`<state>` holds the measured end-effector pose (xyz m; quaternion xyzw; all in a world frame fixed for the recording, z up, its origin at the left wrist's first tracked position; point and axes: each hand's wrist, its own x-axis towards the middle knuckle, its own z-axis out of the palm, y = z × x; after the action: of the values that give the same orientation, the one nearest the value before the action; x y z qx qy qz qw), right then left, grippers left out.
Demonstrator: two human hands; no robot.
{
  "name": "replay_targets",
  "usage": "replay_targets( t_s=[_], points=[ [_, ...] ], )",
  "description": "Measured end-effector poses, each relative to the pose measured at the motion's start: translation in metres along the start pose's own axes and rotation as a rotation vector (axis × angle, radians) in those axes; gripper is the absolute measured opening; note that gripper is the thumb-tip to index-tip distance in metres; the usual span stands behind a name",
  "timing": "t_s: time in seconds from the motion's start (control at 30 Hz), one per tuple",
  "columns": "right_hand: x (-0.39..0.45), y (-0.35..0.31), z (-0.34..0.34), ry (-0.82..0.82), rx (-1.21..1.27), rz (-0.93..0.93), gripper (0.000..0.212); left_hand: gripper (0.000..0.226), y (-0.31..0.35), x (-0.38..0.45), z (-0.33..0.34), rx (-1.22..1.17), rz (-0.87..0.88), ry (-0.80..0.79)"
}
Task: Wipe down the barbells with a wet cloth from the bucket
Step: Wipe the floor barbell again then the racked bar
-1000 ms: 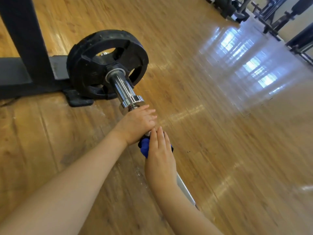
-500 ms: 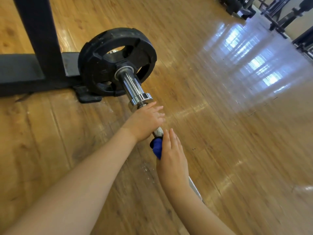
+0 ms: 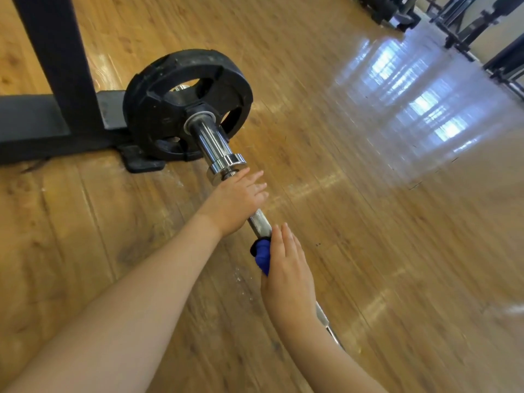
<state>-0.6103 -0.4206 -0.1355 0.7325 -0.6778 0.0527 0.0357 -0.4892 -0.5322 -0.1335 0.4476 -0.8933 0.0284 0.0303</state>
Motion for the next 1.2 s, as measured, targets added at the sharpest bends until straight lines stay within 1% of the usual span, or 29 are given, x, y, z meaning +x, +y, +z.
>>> replay_targets(
  t_s=[0.07, 0.13, 0.2, 0.27, 0.3, 0.47, 0.5, 0.57, 0.63, 0.73, 0.8, 0.87, 0.93, 1.03, 1.13, 1.2],
  points=[
    [-0.007, 0.003, -0.003, -0.002, 0.013, 0.005, 0.084, 0.053, 0.0, 0.001, 0.0, 0.01, -0.009, 0.002],
    [0.004, -0.001, -0.006, 0.005, 0.021, 0.023, 0.082, 0.054, 0.0, 0.002, 0.0, 0.024, -0.015, -0.005],
    [0.02, -0.012, -0.007, -0.024, 0.064, 0.029, 0.076, 0.055, 0.0, 0.002, 0.001, 0.009, -0.018, 0.004],
    [0.034, -0.019, -0.003, 0.019, 0.07, 0.019, 0.072, 0.054, 0.0, 0.002, 0.003, -0.006, -0.018, 0.028],
    [0.036, -0.02, -0.002, 0.012, 0.079, 0.017, 0.072, 0.055, 0.0, 0.002, 0.004, -0.01, -0.015, 0.033],
    [0.003, -0.001, -0.001, 0.02, 0.041, 0.029, 0.086, 0.064, 0.0, 0.0, 0.007, 0.009, -0.011, 0.027],
    [-0.003, 0.002, -0.002, 0.024, 0.041, 0.046, 0.087, 0.063, 0.001, -0.002, 0.009, 0.006, -0.003, 0.052],
    [-0.003, 0.003, -0.001, 0.008, 0.068, 0.073, 0.086, 0.064, 0.0, -0.006, 0.016, 0.011, 0.033, 0.215],
    [0.008, -0.003, -0.003, 0.002, 0.092, 0.072, 0.08, 0.06, -0.002, -0.008, 0.022, -0.024, 0.046, 0.316],
    [0.023, -0.013, -0.004, -0.028, 0.073, 0.031, 0.072, 0.054, -0.001, -0.007, 0.023, -0.071, 0.053, 0.349],
    [0.017, -0.007, -0.001, -0.025, 0.042, 0.039, 0.079, 0.058, 0.001, -0.007, 0.025, -0.086, 0.071, 0.352],
    [-0.001, 0.005, 0.002, 0.014, 0.074, 0.046, 0.085, 0.063, 0.001, -0.009, 0.027, -0.063, 0.099, 0.346],
    [-0.017, 0.014, 0.001, 0.012, 0.072, 0.051, 0.088, 0.059, 0.002, -0.011, 0.028, -0.06, 0.134, 0.355],
    [-0.024, 0.013, -0.003, 0.004, 0.063, 0.094, 0.089, 0.045, -0.002, -0.008, 0.028, -0.043, 0.154, 0.359],
    [-0.008, 0.004, -0.003, 0.0, 0.067, 0.105, 0.086, 0.036, -0.002, 0.0, 0.028, -0.036, 0.172, 0.367],
    [0.009, -0.004, -0.001, -0.014, 0.068, 0.086, 0.083, 0.031, 0.001, 0.002, 0.026, -0.079, 0.178, 0.357]
  ],
)
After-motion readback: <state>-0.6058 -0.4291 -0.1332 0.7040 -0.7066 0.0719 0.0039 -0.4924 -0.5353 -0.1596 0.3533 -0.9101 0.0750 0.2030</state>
